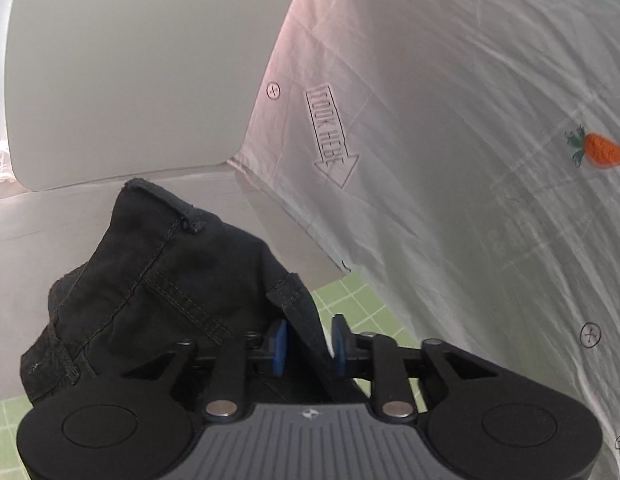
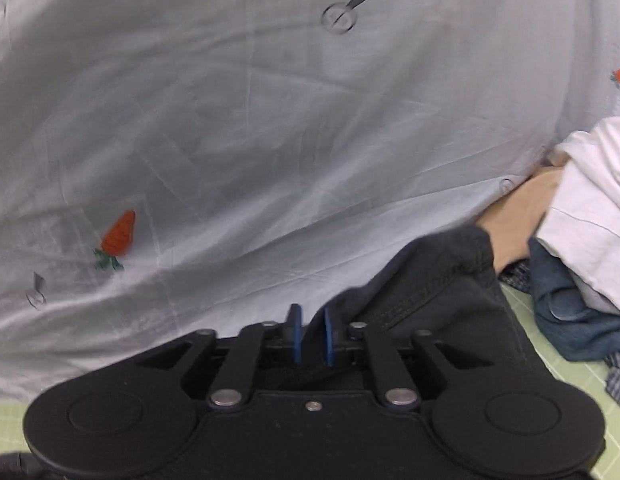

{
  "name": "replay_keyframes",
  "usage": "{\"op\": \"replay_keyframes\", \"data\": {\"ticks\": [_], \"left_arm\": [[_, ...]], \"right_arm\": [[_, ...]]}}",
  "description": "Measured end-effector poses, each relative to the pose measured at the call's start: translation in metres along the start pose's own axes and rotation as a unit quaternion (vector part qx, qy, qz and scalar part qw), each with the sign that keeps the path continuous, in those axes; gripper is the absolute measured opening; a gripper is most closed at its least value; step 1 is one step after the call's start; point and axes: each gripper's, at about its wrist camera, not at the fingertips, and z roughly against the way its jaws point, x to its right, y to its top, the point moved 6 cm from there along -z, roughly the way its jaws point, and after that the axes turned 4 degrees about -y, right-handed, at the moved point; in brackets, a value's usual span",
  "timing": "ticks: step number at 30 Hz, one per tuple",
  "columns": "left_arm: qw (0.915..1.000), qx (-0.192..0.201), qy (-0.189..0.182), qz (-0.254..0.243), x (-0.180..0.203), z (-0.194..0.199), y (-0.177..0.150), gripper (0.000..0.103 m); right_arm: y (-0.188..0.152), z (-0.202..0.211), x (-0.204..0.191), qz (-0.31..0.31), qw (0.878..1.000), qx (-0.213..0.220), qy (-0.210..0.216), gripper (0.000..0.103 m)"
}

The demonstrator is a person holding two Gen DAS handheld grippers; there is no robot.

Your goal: Fold clothes

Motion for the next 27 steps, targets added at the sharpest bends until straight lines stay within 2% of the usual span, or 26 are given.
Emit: {"op": "replay_keyframes", "data": {"ticks": [1,2,3,4,6,9,13,15,18,21,23,25,27], "left_arm": [[0.9999,-0.009,-0.003,-0.006,0.005,-0.003,-0.004,0.039],[0.9996,-0.013,-0.014,-0.022,0.010,-0.001,-0.013,0.046],[0.9989,-0.017,-0.025,-0.037,0.015,0.001,-0.022,0.058],[0.9978,-0.031,-0.023,-0.054,0.016,0.002,-0.034,0.063],[0.9944,-0.058,-0.017,-0.087,0.016,0.005,-0.059,0.065],[0.9884,-0.093,-0.001,-0.120,0.011,0.009,-0.090,0.065],[0.9801,-0.128,0.021,-0.150,0.001,0.013,-0.124,0.065],[0.9776,-0.130,0.024,-0.164,0.000,0.018,-0.129,0.065],[0.9738,-0.133,0.029,-0.182,0.002,0.023,-0.134,0.067],[0.9706,-0.135,0.029,-0.197,0.004,0.023,-0.137,0.070],[0.9683,-0.137,0.030,-0.207,0.006,0.022,-0.138,0.071],[0.9656,-0.144,0.034,-0.214,0.006,0.024,-0.140,0.071],[0.9626,-0.150,0.039,-0.222,0.006,0.028,-0.140,0.071]], "right_arm": [[-0.004,-0.010,-0.004,0.023,1.000,-0.009,-0.018,0.045],[-0.009,-0.012,-0.004,0.037,0.999,-0.008,-0.028,0.048],[-0.017,-0.010,0.002,0.041,0.998,-0.010,-0.040,0.051],[-0.025,-0.008,0.007,0.045,0.998,-0.013,-0.053,0.054],[-0.049,0.000,0.031,0.029,0.995,-0.034,-0.086,0.065],[-0.089,0.013,0.079,-0.015,0.986,-0.075,-0.149,0.069],[-0.136,0.034,0.126,-0.046,0.969,-0.108,-0.215,0.073],[-0.146,0.038,0.136,-0.070,0.969,-0.112,-0.209,0.078],[-0.149,0.036,0.142,-0.110,0.971,-0.114,-0.179,0.078],[-0.145,0.025,0.136,-0.124,0.973,-0.114,-0.160,0.078],[-0.144,0.018,0.133,-0.135,0.969,-0.121,-0.166,0.078],[-0.142,0.018,0.130,-0.132,0.969,-0.118,-0.173,0.059],[-0.140,0.022,0.130,-0.125,0.968,-0.114,-0.183,0.014]]}}
